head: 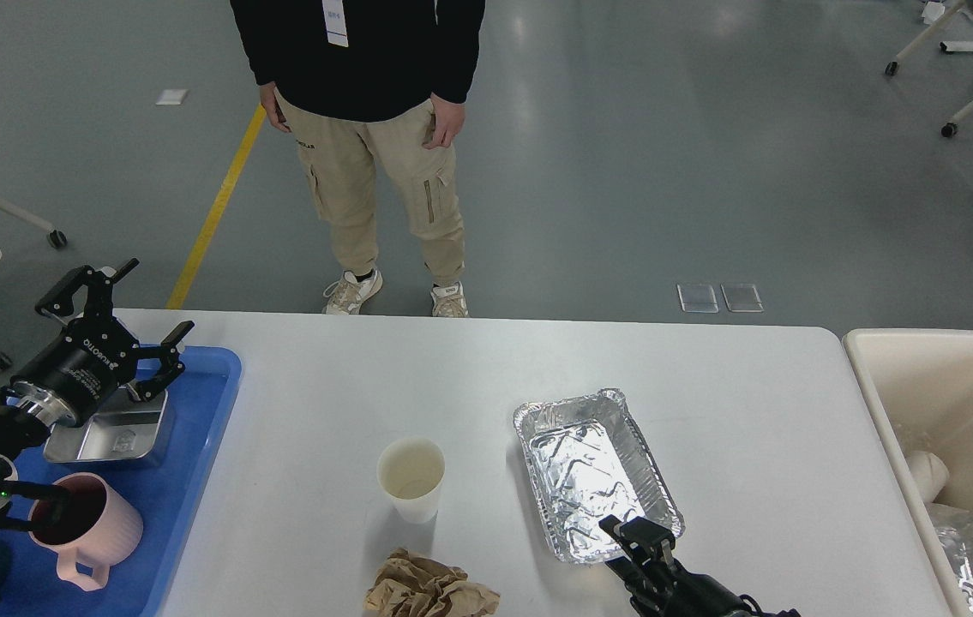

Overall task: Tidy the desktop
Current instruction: 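Grasp the foil tray edge with the right gripper and lift it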

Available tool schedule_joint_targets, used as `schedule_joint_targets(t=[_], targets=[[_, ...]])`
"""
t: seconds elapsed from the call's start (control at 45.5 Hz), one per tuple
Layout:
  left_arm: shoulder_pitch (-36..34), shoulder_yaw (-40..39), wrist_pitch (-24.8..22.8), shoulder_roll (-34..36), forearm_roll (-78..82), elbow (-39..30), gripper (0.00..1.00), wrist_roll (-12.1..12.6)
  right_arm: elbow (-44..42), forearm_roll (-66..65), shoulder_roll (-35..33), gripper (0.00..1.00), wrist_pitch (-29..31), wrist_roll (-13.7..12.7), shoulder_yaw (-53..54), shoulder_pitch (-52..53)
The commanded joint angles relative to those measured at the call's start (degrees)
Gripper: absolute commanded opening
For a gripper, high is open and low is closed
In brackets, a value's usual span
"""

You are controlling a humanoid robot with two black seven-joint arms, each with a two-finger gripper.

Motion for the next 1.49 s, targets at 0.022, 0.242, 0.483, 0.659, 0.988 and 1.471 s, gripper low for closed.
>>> schedule_joint_targets(t=[0.022, 0.242, 0.483, 0.659, 0.988, 1.471], targets=[[0.1, -0.5, -0.1, 0.1, -0.1, -0.1, 0.97, 0.0, -0.4, -0.1, -0.1, 0.03, 0.0, 0.0, -0.6, 0.6], [0.9, -1.5, -1.7, 1.0, -0.3, -0.1, 0.97, -0.1, -2.3, -0.1, 0.0, 0.0, 0.4, 0.0, -1.8, 1.9], [2.3, -3.7, -3.7, 2.0, -0.3, -0.1, 0.97, 0.0, -3.7, -0.1, 0.3, 0.0, 0.4, 0.1, -5.8, 4.6], [3.0, -4.4, -4.3, 2.3, -0.4, -0.1, 0.97, -0.1, -3.2, -0.7, -0.6, 0.0, 0.2, 0.1, -6.2, 4.6], [3.0, -4.5, -4.6, 2.0, -0.5, -0.1, 0.97, 0.1, 5.0, -3.8, -13.2, 0.0, 0.9, -0.1, -7.5, 6.9], [3.1, -4.5, -4.5, 1.5, -0.5, 0.0, 0.97, 0.1, 11.2, -3.8, -26.7, 0.0, 3.9, -0.1, -7.5, 7.8]])
